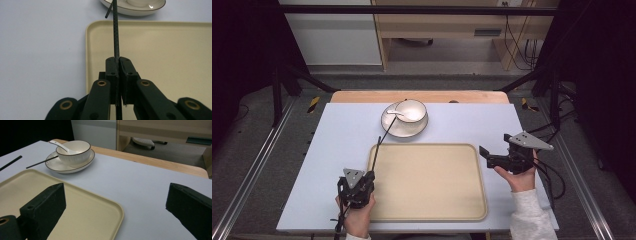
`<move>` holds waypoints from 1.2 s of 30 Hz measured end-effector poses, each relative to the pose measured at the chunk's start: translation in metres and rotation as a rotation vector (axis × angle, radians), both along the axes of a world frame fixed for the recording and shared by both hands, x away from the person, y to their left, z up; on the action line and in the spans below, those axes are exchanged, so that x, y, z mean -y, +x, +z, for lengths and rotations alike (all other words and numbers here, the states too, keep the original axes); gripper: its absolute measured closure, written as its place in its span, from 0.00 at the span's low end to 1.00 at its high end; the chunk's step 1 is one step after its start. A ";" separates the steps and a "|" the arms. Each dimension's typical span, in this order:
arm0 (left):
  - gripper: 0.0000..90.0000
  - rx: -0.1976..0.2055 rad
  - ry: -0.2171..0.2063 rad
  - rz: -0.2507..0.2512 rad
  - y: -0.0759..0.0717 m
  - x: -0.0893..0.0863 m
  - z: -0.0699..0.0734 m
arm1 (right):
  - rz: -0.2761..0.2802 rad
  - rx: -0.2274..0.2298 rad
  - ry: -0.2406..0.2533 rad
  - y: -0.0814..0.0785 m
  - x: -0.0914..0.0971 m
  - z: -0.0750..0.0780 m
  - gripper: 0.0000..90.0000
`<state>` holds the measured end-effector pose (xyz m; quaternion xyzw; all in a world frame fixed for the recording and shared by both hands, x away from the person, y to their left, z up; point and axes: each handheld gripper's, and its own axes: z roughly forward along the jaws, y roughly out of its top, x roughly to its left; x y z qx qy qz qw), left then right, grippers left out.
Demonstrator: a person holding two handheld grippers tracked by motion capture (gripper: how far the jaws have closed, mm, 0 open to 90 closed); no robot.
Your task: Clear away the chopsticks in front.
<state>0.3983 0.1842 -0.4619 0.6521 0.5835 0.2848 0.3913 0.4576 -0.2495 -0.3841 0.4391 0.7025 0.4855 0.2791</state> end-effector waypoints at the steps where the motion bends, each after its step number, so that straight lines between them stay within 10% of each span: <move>1: 0.95 -0.002 0.003 -0.001 -0.001 0.001 -0.001 | 0.000 -0.002 0.001 0.000 0.000 0.000 0.03; 36: 0.93 -0.124 0.053 -0.021 0.006 0.012 -0.019 | 0.000 -0.007 -0.003 0.001 -0.002 -0.002 0.03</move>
